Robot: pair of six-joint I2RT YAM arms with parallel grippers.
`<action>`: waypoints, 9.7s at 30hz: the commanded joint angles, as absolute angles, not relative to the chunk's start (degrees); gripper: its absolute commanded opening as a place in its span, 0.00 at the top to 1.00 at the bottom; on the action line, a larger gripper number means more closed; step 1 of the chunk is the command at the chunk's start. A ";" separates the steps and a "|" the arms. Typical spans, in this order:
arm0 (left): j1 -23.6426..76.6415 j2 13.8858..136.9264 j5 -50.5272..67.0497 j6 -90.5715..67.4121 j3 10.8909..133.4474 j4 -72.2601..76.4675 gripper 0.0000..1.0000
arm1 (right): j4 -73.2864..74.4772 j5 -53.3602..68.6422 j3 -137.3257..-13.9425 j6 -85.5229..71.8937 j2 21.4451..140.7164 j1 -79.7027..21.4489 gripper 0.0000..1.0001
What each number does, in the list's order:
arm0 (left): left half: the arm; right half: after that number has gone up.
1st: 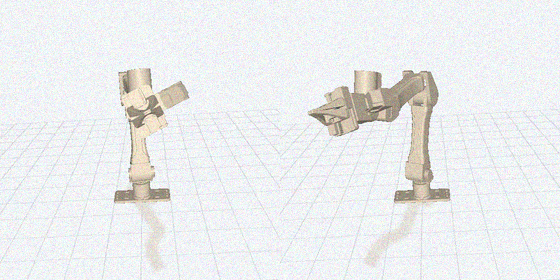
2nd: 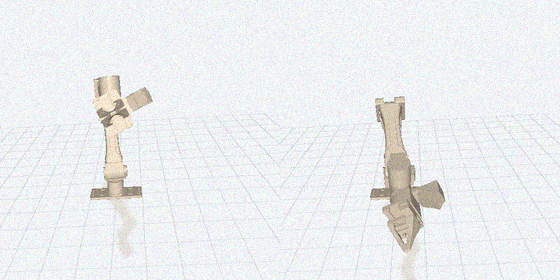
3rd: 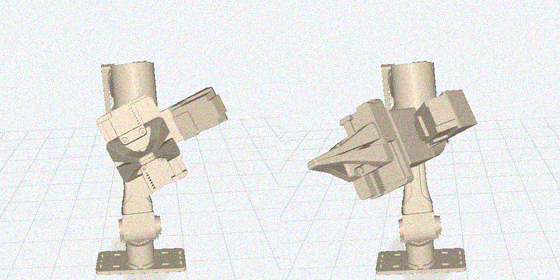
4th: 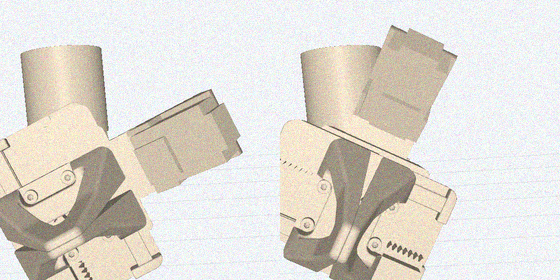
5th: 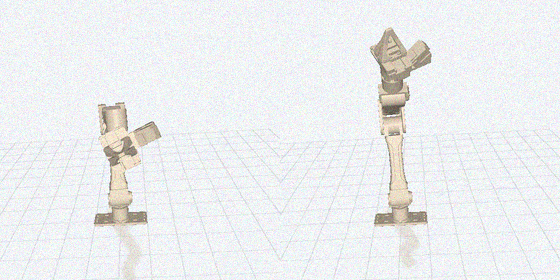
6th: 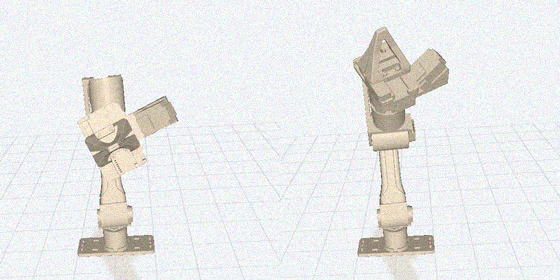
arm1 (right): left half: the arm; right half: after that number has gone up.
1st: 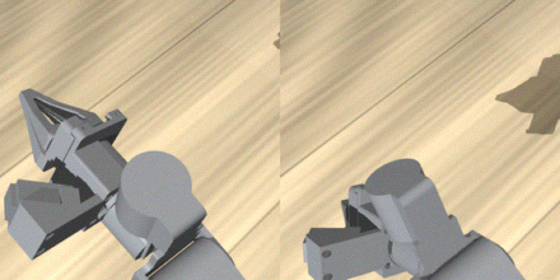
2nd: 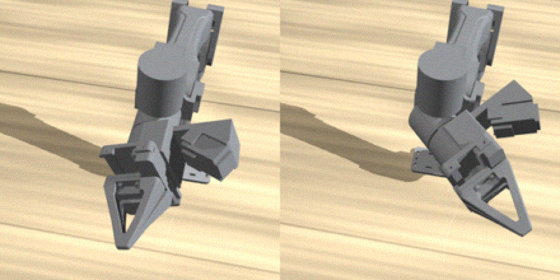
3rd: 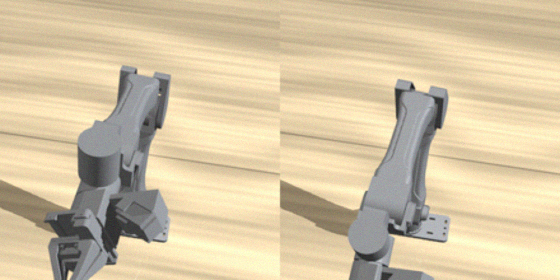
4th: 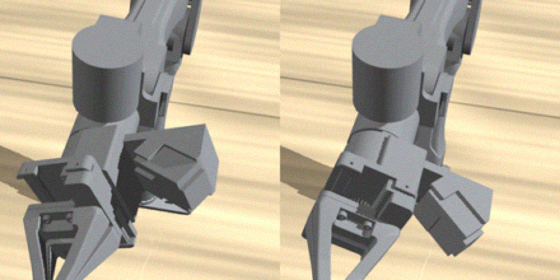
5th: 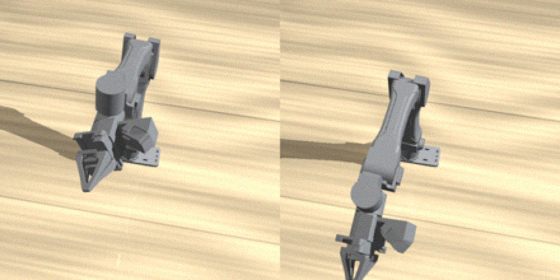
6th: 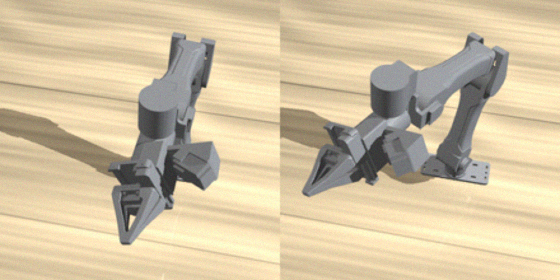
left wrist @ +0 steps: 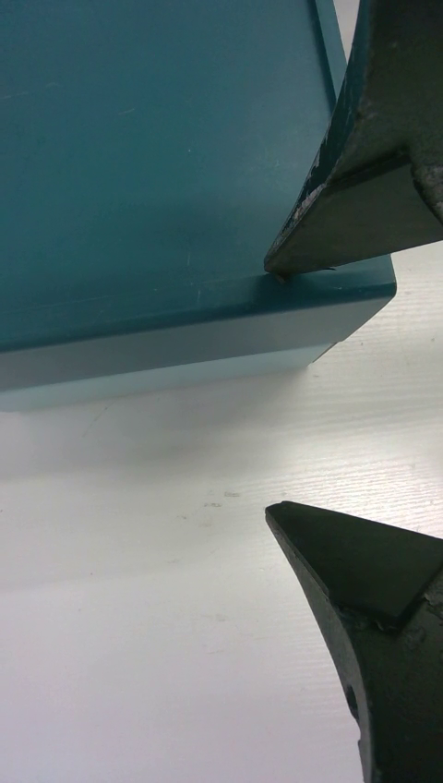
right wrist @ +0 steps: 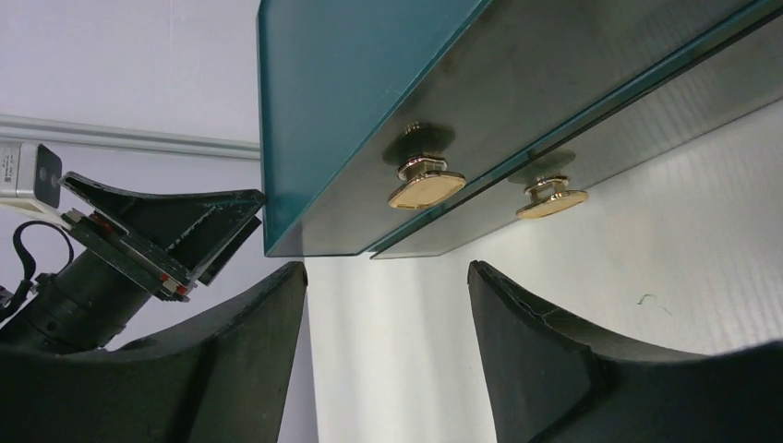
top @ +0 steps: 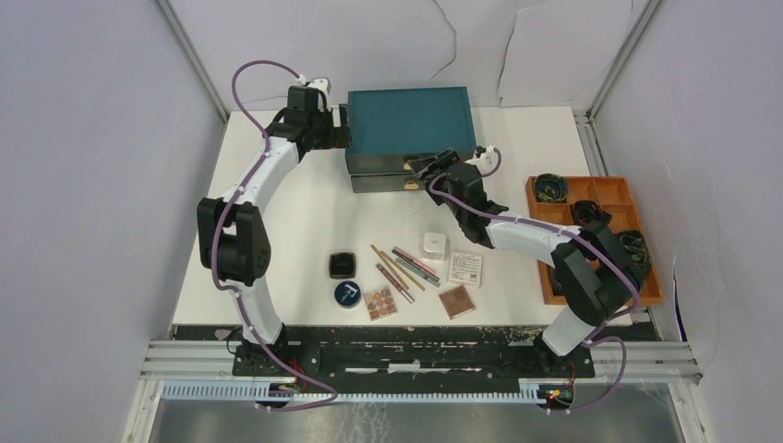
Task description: Organize the makeup
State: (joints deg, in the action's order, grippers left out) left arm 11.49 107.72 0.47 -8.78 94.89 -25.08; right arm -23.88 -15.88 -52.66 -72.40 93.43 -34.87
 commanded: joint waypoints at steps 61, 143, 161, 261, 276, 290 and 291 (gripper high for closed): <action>10.47 107.05 0.09 -10.77 92.73 -23.62 0.00 | -34.35 -25.53 -66.76 -82.33 112.96 -34.10 0.36; 9.34 107.33 -1.21 -10.33 91.77 -23.55 0.00 | 50.82 -17.64 -63.60 -29.51 70.84 -35.05 0.10; 9.78 107.42 -3.62 -8.56 91.80 -24.65 0.00 | 43.56 -17.22 -49.27 -42.28 64.52 -39.82 0.03; 9.34 109.79 -0.70 -11.16 93.10 -24.29 0.01 | 44.02 -12.68 -103.34 -31.59 109.82 -30.50 0.56; 9.33 110.46 -0.27 -11.25 94.22 -24.75 0.01 | 47.30 -19.99 -113.11 -22.19 107.18 -30.51 0.00; 9.28 110.63 -0.68 -11.25 94.57 -24.96 0.01 | 52.22 -25.03 -81.59 -39.25 83.97 -42.46 0.01; 9.20 110.65 -0.67 -11.25 94.54 -24.95 0.01 | 51.22 -24.87 -78.24 -42.21 82.42 -43.25 0.02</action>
